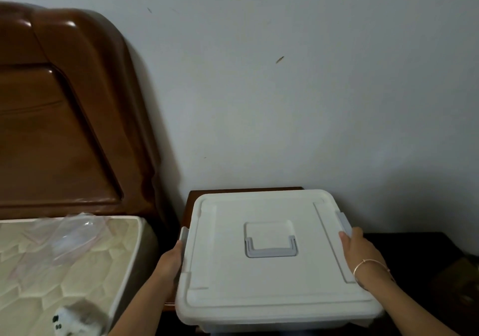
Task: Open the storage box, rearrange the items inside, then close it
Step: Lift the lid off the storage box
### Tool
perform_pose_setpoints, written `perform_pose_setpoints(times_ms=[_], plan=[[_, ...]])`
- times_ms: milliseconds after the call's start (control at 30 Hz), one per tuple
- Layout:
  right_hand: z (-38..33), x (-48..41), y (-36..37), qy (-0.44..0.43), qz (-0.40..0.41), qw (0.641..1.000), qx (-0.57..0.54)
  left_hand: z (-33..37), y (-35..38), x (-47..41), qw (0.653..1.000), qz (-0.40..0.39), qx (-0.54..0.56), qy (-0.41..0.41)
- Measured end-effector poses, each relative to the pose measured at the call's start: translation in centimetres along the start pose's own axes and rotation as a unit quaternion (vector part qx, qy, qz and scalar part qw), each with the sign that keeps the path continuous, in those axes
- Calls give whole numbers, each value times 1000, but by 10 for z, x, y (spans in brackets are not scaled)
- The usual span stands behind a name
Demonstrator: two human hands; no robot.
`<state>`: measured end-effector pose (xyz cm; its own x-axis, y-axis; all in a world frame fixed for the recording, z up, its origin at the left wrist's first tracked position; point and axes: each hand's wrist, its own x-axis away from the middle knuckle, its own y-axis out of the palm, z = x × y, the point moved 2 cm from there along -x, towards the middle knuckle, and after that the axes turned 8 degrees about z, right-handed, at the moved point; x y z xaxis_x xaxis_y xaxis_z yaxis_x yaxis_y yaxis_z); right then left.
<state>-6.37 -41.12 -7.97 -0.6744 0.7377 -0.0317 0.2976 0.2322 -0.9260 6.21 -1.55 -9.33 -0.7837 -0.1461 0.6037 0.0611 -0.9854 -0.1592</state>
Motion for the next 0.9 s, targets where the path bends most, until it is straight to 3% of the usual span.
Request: perform_pose_setpoints(times_ms=[100, 200, 300, 500, 600, 767, 900], plan=[[0, 2, -3, -6, 16, 1000, -8, 8, 3, 4, 983, 69, -150, 84], [0, 3, -5, -20, 34, 999, 14, 13, 2, 14, 918, 148, -311, 197], [-1, 3, -6, -25, 31, 999, 34, 11, 16, 27, 900, 84, -296, 309], [-1, -1, -5, -24, 35, 998, 42, 2, 23, 32, 880, 101, -344, 311], [8, -5, -8, 52, -8, 998, -37, 3, 24, 32, 881, 102, -346, 306], [30, -10, -10, 212, -127, 937, -246, 3, 21, 31, 888, 106, -327, 306], [38, -11, -8, 291, -195, 882, -315, 1, 19, 28, 903, 99, -289, 302]])
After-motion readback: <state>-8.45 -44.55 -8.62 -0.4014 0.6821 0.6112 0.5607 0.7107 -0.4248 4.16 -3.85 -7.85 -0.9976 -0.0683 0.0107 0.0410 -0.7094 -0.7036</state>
